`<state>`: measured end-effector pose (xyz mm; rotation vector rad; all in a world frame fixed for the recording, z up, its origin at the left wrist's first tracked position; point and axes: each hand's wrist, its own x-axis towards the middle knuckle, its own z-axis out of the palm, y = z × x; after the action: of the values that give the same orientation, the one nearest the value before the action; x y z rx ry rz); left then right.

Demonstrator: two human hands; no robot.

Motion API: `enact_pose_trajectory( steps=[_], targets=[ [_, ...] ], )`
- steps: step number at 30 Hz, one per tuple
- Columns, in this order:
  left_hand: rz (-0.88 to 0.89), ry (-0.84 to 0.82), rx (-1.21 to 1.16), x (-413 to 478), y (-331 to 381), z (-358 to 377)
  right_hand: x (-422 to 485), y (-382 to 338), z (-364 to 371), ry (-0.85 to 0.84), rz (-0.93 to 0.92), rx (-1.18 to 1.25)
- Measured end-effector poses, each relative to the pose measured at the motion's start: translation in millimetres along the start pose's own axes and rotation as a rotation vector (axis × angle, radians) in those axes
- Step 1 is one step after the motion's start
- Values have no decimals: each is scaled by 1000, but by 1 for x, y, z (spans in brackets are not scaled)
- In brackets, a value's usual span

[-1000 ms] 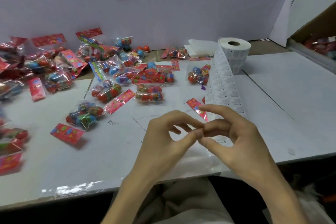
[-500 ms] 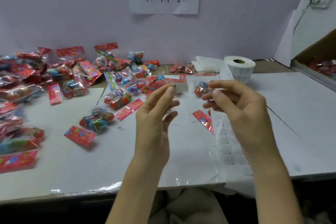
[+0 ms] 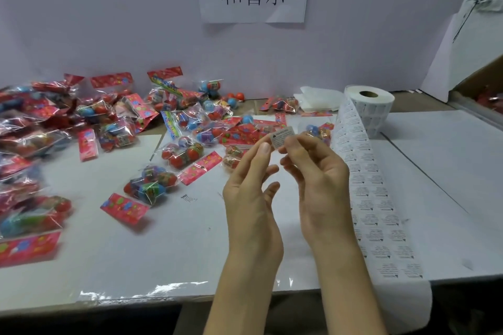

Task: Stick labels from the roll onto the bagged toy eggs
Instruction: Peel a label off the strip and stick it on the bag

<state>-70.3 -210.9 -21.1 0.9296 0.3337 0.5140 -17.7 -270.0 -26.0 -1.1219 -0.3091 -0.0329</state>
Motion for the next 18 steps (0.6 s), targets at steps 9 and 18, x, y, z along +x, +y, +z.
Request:
enact_pose_trajectory(
  steps=[9,18],
  targets=[
    [180,209,1123,77,16,-65,8,-3,-19,166,-106,-112],
    [-18,130,1514,134,5,-60,8,-4,-18,124,-63,-139]
  ],
)
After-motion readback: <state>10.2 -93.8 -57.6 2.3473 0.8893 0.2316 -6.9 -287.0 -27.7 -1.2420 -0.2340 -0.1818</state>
